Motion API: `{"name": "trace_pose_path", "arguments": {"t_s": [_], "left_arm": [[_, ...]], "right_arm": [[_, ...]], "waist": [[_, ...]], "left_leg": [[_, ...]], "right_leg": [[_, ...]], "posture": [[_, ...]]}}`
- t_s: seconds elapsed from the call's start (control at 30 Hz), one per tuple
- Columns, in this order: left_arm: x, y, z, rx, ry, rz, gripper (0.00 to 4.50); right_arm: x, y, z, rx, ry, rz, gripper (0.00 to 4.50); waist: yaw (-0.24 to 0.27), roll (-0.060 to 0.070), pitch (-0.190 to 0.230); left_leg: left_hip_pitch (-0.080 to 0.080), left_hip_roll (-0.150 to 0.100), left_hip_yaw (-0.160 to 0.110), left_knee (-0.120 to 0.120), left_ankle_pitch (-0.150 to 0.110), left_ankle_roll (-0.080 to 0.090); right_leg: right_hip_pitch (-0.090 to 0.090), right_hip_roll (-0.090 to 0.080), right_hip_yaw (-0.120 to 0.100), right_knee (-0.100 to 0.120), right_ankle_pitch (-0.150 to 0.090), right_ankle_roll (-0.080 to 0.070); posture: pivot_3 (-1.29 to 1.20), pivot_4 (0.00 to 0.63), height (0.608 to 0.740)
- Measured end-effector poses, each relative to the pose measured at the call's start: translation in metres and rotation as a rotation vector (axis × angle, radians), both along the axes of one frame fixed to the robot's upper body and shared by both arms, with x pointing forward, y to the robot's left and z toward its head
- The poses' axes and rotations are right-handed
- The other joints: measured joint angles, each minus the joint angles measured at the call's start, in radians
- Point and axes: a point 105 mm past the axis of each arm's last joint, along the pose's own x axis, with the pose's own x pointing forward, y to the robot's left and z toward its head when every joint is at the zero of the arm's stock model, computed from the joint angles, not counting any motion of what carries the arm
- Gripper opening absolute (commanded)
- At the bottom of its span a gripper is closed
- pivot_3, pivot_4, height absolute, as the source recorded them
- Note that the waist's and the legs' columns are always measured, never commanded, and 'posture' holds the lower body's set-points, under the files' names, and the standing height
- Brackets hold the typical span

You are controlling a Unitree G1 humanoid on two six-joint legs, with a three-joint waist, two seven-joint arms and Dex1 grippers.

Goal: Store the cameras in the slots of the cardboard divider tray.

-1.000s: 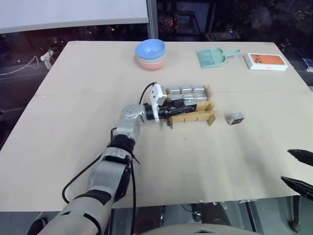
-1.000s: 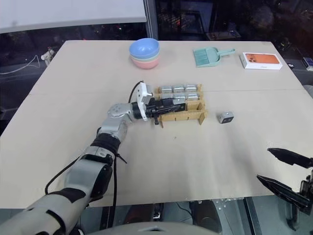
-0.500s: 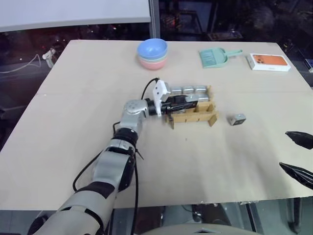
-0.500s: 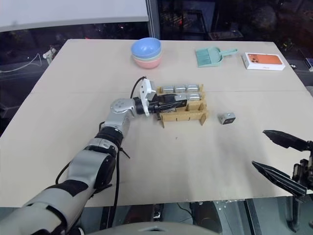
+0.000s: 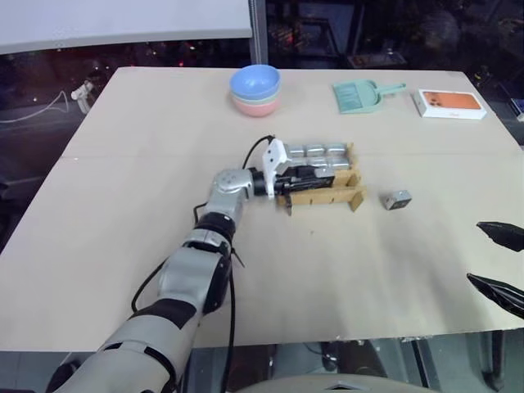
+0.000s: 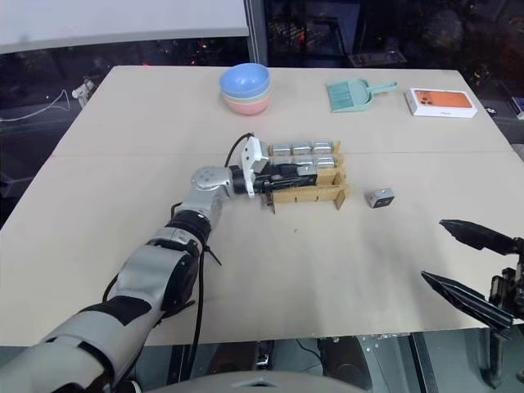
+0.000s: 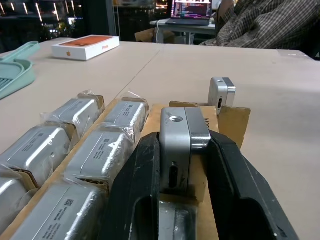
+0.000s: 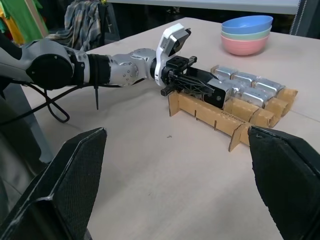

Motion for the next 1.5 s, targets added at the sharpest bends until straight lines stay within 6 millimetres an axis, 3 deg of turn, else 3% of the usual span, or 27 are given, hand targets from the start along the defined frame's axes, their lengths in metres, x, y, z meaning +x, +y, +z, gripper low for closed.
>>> {"name": "trace_pose_path", "arguments": {"t_s": [0.07,0.33,0.5,0.73,0.8,0.93,1.0,1.1,1.17,1.33,1.5], "left_arm": [[0.001,0.001,0.0,0.019,-0.004,0.0,0.75],[-0.001,0.002,0.0,0.017,0.006,-0.015,4.45],[-0.006,0.01,0.009,-0.002,0.023,-0.082,4.49],[-0.022,0.052,0.066,0.036,-0.044,-0.138,4.49],[-0.043,0.089,0.071,0.192,0.003,-0.104,4.49],[-0.077,0.12,0.089,0.292,0.079,-0.047,4.49],[-0.097,0.136,0.088,0.331,0.119,-0.013,4.49],[-0.112,0.141,0.091,0.314,0.155,0.0,4.49],[-0.117,0.141,0.104,0.255,0.127,0.009,4.49],[-0.137,0.135,0.131,0.162,0.08,-0.06,4.49],[-0.147,0.133,0.136,0.172,0.07,-0.083,4.49]], "right_arm": [[0.0,0.0,0.0,0.001,-0.002,-0.002,4.47],[0.004,-0.001,0.002,-0.024,-0.033,-0.018,4.5],[0.009,0.0,0.0,-0.039,-0.041,-0.03,4.5],[0.038,-0.006,-0.017,-0.121,0.01,-0.094,4.5],[0.063,-0.005,-0.022,-0.227,0.019,-0.062,4.5],[0.094,-0.008,-0.031,-0.313,0.0,-0.021,4.5],[0.117,-0.01,-0.035,-0.388,-0.042,0.0,4.5],[0.142,-0.019,-0.047,-0.463,-0.036,0.01,4.5],[0.16,-0.019,-0.048,-0.502,-0.061,0.049,4.5],[0.176,-0.022,-0.054,-0.572,-0.02,0.157,4.5],[0.187,-0.015,-0.057,-0.594,0.003,0.219,4.5]], "waist": [[0.0,0.0,0.0],[0.0,0.0,0.0],[-0.002,0.0,0.0],[-0.015,0.001,0.0],[-0.037,0.0,0.001],[-0.029,0.002,0.002],[-0.033,0.003,0.003],[-0.019,0.004,0.004],[-0.017,0.004,0.005],[-0.025,0.005,0.005],[-0.032,0.006,0.006]], "left_leg": [[0.0,0.0,0.0,0.0,0.0,0.0],[0.0,0.0,0.0,0.0,0.0,0.0],[0.0,0.0,0.0,0.0,0.0,0.0],[0.001,0.003,0.001,0.0,0.0,0.0],[0.002,0.005,0.005,-0.001,0.0,0.0],[0.002,0.005,0.004,-0.001,0.0,0.0],[0.002,0.005,0.006,-0.001,0.0,0.0],[0.001,0.005,0.008,0.0,0.0,0.0],[0.001,0.005,0.009,0.001,0.0,0.0],[0.0,0.005,0.009,0.0,0.001,-0.001],[0.001,0.003,0.009,-0.001,0.002,-0.003]], "right_leg": [[0.0,0.0,0.0,0.0,0.0,0.0],[0.0,0.0,0.0,0.0,0.0,0.0],[0.0,0.0,0.0,0.0,0.0,0.0],[-0.001,0.0,0.001,0.002,0.0,0.0],[-0.002,0.002,0.004,0.002,0.0,0.0],[-0.002,0.001,0.003,0.002,-0.002,-0.001],[-0.002,0.001,0.004,0.002,-0.004,-0.001],[-0.002,0.001,0.002,0.002,-0.004,-0.001],[-0.002,0.0,0.001,0.002,-0.004,-0.002],[-0.003,0.0,0.001,0.001,0.0,-0.001],[-0.003,0.001,0.002,0.002,0.0,-0.001]], "posture": [[0.0,0.15,0.74],[0.0,0.15,0.74],[0.0,0.15,0.74],[0.0,0.15,0.74],[0.0,0.15,0.74],[0.0,0.15,0.74],[0.0,0.15,0.74],[0.0,0.15,0.74],[0.0,0.15,0.74],[0.0,0.15,0.74],[0.0,0.15,0.74]]}}
